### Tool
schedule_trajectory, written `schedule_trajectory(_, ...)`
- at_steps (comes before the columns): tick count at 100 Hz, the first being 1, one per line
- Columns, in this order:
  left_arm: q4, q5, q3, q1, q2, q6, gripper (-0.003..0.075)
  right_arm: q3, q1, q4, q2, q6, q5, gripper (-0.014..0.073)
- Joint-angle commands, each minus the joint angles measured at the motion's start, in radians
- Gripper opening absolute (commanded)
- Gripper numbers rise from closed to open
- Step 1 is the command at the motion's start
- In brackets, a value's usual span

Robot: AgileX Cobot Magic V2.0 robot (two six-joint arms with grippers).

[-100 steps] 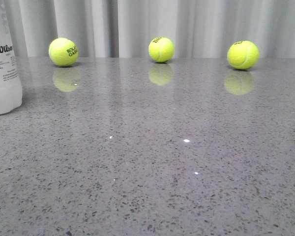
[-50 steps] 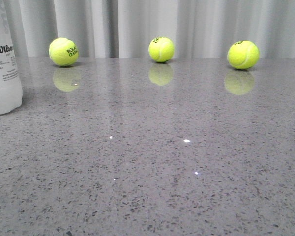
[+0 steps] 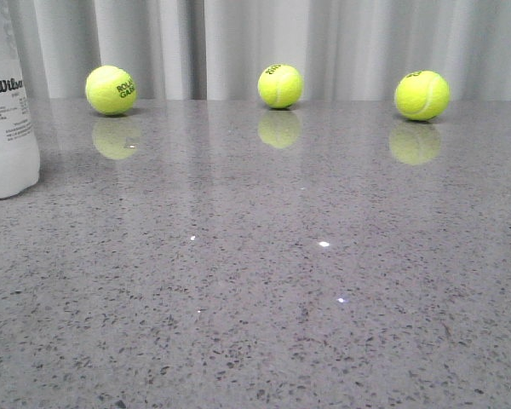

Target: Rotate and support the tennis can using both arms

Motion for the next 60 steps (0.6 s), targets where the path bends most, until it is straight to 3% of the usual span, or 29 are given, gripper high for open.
schedule_trajectory(1, 0.006, -0.095, 0.015, 0.03, -0.031, -0.018, -0.0021, -0.025, -0.005, -0.013, 0.008, 0.0, -0.085, -0.007)
schedule_trajectory(30, 0.02, -0.102, 0.152, 0.125, -0.193, -0.018, -0.0021, -0.025, -0.005, -0.013, 0.008, 0.0, -0.085, -0.007)
schedule_trajectory(60, 0.024, -0.123, 0.19, 0.172, -0.191, -0.018, -0.0021, -0.025, -0.005, -0.013, 0.01, 0.0, -0.083, -0.007)
